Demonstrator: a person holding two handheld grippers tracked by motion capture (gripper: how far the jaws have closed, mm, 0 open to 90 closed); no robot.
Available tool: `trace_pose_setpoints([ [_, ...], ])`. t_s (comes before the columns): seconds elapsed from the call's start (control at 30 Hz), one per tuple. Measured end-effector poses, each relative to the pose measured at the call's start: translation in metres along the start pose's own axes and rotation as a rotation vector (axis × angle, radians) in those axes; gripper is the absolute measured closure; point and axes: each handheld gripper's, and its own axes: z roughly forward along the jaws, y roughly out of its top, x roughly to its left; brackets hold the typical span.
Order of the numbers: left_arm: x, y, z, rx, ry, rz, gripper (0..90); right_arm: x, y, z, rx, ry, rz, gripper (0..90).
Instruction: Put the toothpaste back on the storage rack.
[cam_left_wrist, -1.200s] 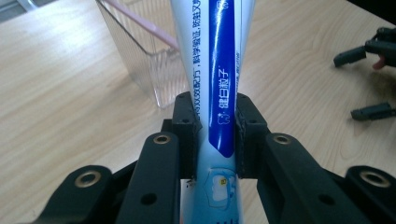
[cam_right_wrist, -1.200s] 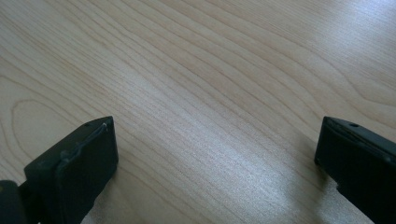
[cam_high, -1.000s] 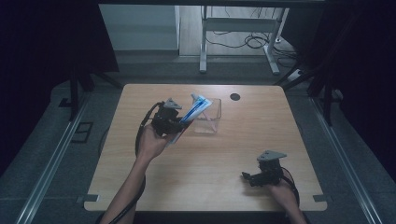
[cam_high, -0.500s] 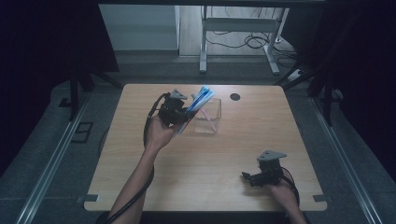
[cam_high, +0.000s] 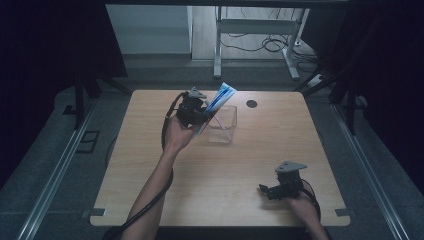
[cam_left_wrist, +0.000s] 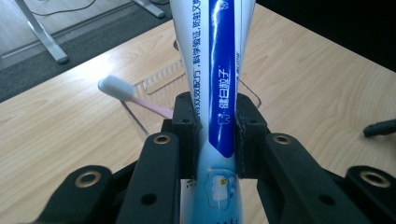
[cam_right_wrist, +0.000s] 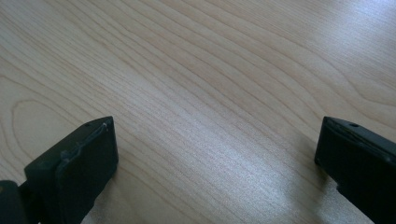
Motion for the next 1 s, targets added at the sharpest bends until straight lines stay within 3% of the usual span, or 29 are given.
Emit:
trace_pose_setpoints([
  [1.0, 0.001, 0.032, 0.049, -0.078, 0.038, 0.013, 74.4, 0.000, 0.000, 0.000, -0.002, -0.001, -0.001, 0.0],
])
